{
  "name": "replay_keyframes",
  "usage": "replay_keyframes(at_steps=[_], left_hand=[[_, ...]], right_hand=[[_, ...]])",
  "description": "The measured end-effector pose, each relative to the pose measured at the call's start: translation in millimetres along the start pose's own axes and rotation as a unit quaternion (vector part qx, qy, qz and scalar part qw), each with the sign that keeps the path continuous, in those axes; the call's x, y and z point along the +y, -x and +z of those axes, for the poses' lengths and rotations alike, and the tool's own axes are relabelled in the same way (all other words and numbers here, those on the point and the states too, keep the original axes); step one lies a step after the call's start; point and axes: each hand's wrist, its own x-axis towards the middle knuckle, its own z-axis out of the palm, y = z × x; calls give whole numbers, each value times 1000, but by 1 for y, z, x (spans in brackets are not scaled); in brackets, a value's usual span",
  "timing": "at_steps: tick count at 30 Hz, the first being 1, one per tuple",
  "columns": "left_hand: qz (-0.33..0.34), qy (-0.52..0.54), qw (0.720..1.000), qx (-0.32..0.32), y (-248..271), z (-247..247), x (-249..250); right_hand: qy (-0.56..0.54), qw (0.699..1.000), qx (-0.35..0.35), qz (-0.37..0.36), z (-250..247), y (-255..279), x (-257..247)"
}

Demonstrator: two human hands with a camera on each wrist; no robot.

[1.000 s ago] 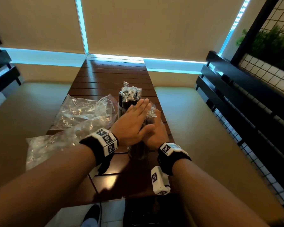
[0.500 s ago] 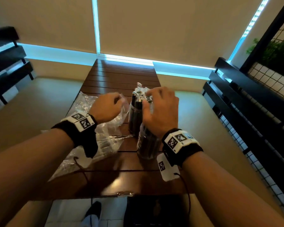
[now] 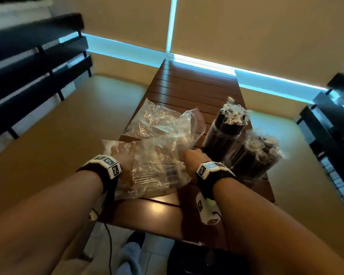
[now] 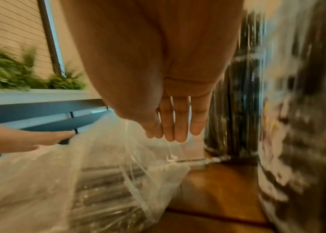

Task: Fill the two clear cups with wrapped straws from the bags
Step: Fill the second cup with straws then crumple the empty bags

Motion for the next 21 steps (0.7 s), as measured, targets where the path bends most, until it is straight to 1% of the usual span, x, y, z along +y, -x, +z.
replay_keyframes(at_steps=[2,3,6,7,9,11,13,16,18,21], left_hand=[[6,34,999,-11,-7,11,-12],[12,46,999,-14,-10,13,-14],[34,65,997,-15,-15,18,-21],[38,68,997,-14,-17,20,-23],[46,73,996,-8,-18,23,-26],[50,76,996,-6,-18,24,-26],[49,83,995,-11,-17,24,-26],[41,88,995,-18,-15,23,-26],[40,88,995,-20,-14,24,-25],[39,83,996,-19,-13,24,-24]], right_hand=[[-14,999,-30,13,14,-19,-4],[-18,999,-43,9,20,-27,-5],[-19,996,-80,-45,31,-46,-20],[-21,994,-80,-65,34,-50,-24],[0,994,-72,-81,39,-58,-28],[40,993,-82,-70,39,-66,-31],[47,992,-101,-58,38,-70,-34],[44,986,-141,-79,44,-83,-37],[51,980,-168,-95,38,-75,-48],[64,974,-176,-130,33,-61,-59]])
